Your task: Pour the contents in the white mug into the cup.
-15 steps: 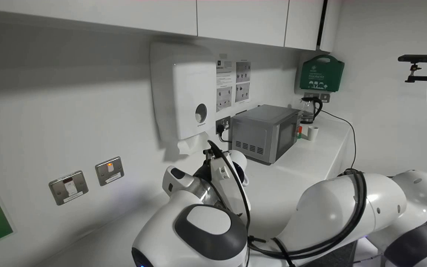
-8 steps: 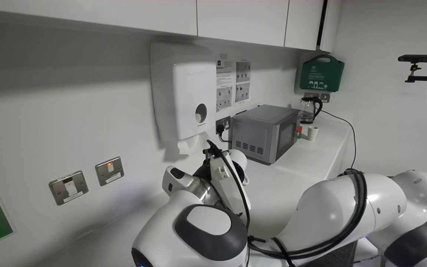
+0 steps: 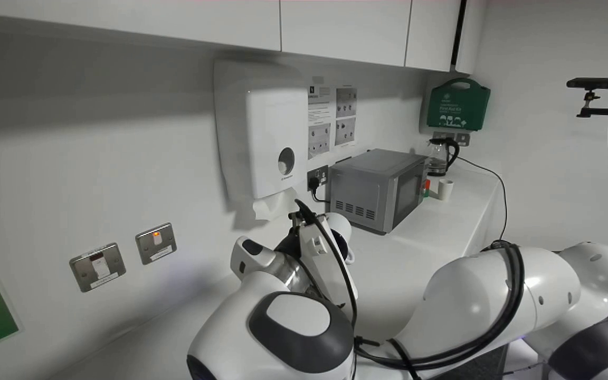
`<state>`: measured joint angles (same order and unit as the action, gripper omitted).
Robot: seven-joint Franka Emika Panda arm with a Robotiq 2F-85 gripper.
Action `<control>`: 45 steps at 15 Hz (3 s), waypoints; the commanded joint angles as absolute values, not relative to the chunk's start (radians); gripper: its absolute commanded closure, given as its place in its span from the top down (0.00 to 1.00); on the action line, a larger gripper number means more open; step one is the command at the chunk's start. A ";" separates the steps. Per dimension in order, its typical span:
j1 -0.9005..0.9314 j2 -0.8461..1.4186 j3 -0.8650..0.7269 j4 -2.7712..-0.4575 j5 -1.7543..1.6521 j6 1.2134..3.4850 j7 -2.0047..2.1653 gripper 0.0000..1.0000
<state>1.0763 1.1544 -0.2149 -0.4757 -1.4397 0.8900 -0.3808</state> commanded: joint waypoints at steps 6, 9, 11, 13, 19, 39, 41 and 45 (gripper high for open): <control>1.089 1.101 -0.228 -0.498 -1.474 0.951 -0.408 0.01; 1.090 1.102 -0.228 -0.496 -1.473 0.962 -0.406 0.01; 1.092 1.103 -0.228 -0.494 -1.472 0.971 -0.405 0.01; 1.094 1.105 -0.230 -0.495 -1.475 0.979 -0.407 0.01; 1.100 1.110 -0.239 -0.502 -1.495 1.000 -0.415 0.01; 1.097 1.117 -0.250 -0.507 -1.554 1.025 -0.417 0.01; 1.096 1.117 -0.248 -0.507 -1.564 1.026 -0.417 0.01; 1.095 1.118 -0.247 -0.508 -1.575 1.026 -0.417 0.01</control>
<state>1.0910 1.1414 -0.2174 -0.4759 -1.5319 0.9992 -0.3796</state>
